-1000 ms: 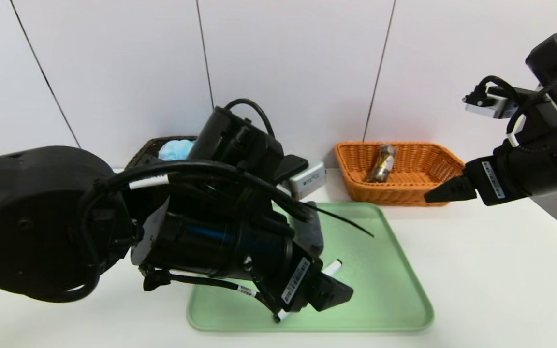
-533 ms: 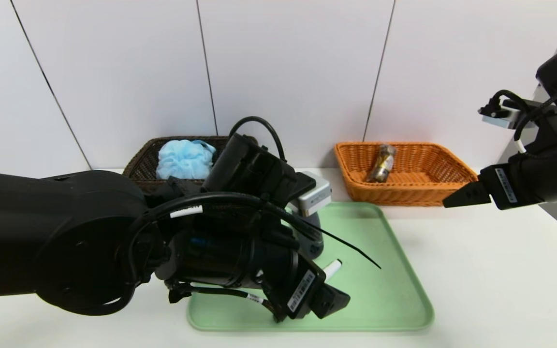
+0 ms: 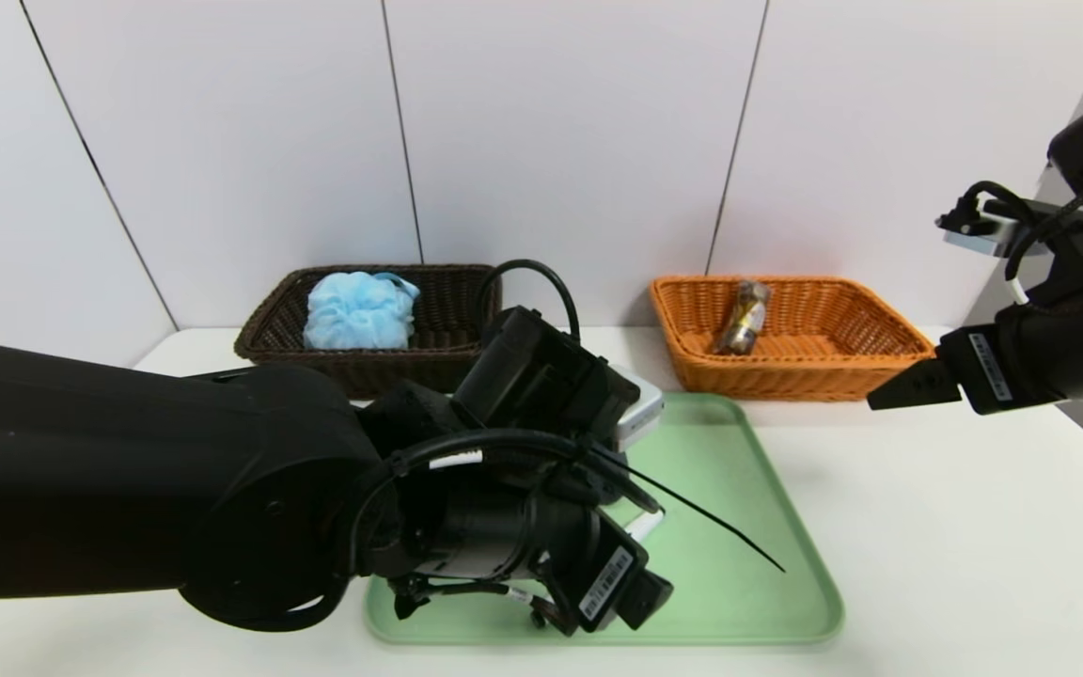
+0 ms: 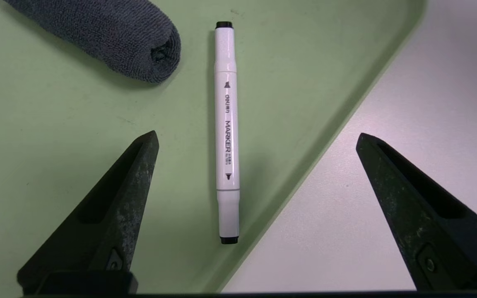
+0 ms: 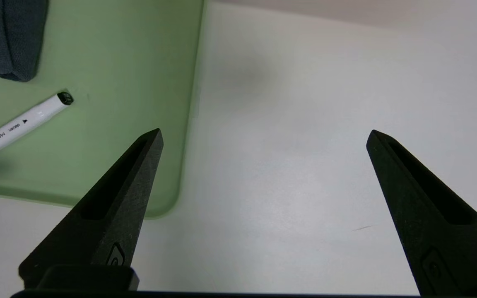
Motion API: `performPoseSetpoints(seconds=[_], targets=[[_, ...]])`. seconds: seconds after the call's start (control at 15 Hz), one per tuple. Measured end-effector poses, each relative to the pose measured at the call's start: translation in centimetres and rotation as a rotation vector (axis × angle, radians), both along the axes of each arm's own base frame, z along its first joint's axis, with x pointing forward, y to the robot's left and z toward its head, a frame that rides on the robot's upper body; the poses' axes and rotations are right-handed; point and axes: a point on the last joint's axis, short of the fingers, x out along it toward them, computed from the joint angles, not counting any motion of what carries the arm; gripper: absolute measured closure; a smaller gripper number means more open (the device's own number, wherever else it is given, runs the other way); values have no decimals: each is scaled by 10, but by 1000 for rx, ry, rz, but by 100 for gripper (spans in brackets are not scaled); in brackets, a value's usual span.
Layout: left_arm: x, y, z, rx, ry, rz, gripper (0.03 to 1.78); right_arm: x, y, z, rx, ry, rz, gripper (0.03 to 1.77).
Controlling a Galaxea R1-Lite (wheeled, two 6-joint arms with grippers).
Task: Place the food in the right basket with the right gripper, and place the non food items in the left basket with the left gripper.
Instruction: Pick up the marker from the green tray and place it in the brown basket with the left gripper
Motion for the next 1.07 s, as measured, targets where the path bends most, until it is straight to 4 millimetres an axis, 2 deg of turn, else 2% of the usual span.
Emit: performPoseSetpoints(seconds=[1.07], targets=[[8,-16,-36,53,99,54,12,-1,-1,-1,-7,5,0,10]])
